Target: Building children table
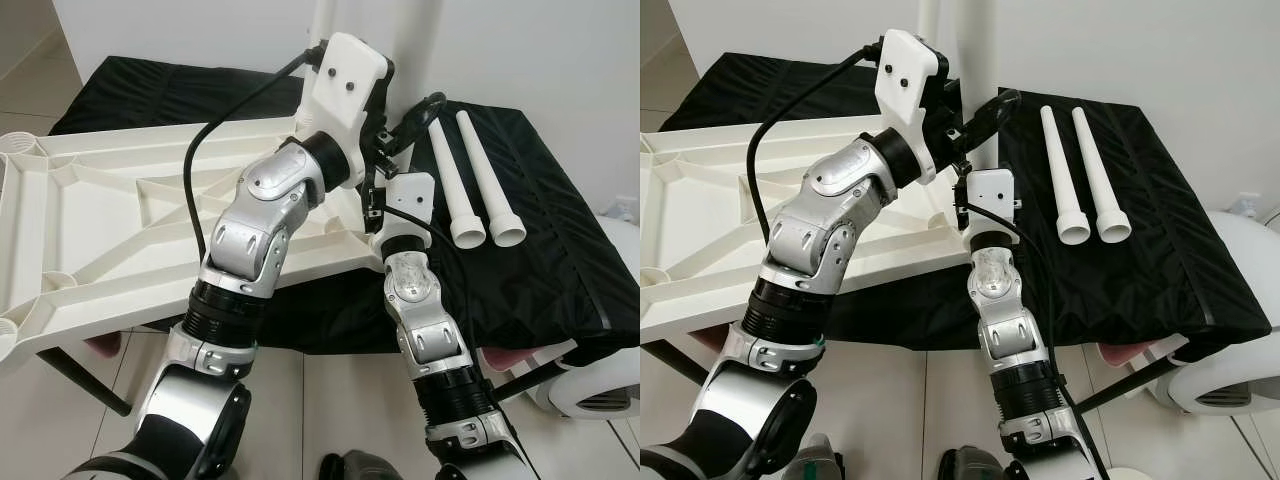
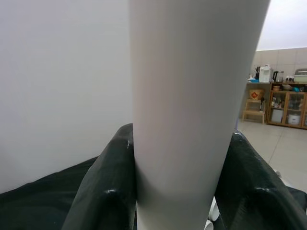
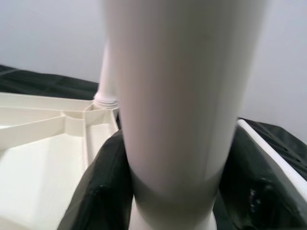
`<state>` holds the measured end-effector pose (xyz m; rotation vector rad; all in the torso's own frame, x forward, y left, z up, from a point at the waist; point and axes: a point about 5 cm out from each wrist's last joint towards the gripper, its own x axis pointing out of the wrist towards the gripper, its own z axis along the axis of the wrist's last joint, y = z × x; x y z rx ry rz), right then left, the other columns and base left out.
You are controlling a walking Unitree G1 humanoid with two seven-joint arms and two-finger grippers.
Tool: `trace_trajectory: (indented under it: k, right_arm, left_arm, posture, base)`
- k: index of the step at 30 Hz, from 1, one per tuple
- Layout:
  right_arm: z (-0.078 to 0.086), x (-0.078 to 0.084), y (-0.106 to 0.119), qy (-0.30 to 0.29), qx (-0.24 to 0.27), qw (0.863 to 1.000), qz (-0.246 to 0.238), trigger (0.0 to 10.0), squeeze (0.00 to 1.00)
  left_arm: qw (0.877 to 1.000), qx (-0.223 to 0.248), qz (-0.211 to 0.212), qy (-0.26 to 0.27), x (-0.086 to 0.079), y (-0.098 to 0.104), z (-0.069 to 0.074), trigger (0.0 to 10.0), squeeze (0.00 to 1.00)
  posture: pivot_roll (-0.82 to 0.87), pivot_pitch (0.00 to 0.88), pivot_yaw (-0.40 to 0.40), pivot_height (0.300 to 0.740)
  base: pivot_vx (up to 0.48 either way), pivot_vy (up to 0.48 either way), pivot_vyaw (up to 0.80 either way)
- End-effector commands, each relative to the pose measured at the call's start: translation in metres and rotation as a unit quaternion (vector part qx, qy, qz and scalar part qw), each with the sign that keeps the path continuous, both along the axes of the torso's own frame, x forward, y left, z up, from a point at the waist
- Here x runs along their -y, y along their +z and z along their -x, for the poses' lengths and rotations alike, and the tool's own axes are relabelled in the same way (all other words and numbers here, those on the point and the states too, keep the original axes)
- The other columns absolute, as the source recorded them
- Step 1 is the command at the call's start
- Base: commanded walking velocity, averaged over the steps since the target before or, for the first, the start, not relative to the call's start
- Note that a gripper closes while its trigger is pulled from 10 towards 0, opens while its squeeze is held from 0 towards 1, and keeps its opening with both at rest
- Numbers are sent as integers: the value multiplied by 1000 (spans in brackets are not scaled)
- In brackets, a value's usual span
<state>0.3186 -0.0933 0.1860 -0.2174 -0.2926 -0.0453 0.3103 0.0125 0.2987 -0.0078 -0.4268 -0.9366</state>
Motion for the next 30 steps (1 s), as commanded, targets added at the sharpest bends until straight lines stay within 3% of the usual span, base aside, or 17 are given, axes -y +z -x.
trace_trajectory:
  k: [1,11,12,15,16,22,28,29,30]
  right_arm:
    - [0,3,1,-10,1,1000,1,0,0]
    - [-1,4,2,-2,14,1000,27,0,0]
    - [0,3,1,6,9,1000,22,10000,0]
    - [0,-2,-1,40,-7,999,6,10000,0]
    - [0,-2,0,44,-4,999,3,10000,0]
    - [-1,-4,0,45,-4,999,6,10000,0]
    - [-4,-2,2,40,-5,999,-1,10000,0]
    - [-5,-1,2,40,-8,999,-6,10000,0]
    - [-6,0,2,41,-11,999,-10,10000,0]
  left_arm:
    - [998,-6,18,57,-2,2,-5,10000,0]
    - [999,-8,14,52,-1,1,-4,10000,0]
    - [999,-9,13,52,-1,1,-4,10000,0]
    - [999,-21,21,43,-2,0,-4,10000,0]
    - [999,-24,26,36,-2,0,-4,10000,1000]
    - [999,-21,27,15,-1,2,0,10000,1000]
    - [1000,-10,0,0,-1,-2,5,10000,1000]
    - [1000,-11,4,-2,-3,-2,6,10000,0]
    - [1000,-12,7,-3,-5,-2,6,10000,0]
  posture:
    - [42,0,-80,740]
    - [42,0,-73,740]
    - [41,0,-72,740]
    - [41,0,-70,740]
    - [42,0,-70,740]
    - [44,0,-68,740]
    - [46,0,-69,740]
    - [47,0,-69,740]
    - [47,0,-69,740]
  base:
    - [0,0,0]
    - [0,0,0]
    - [0,0,0]
    - [0,0,0]
    - [0,0,0]
    - [0,0,0]
    - [0,0,0]
    - [0,0,0]
    - [0,0,0]
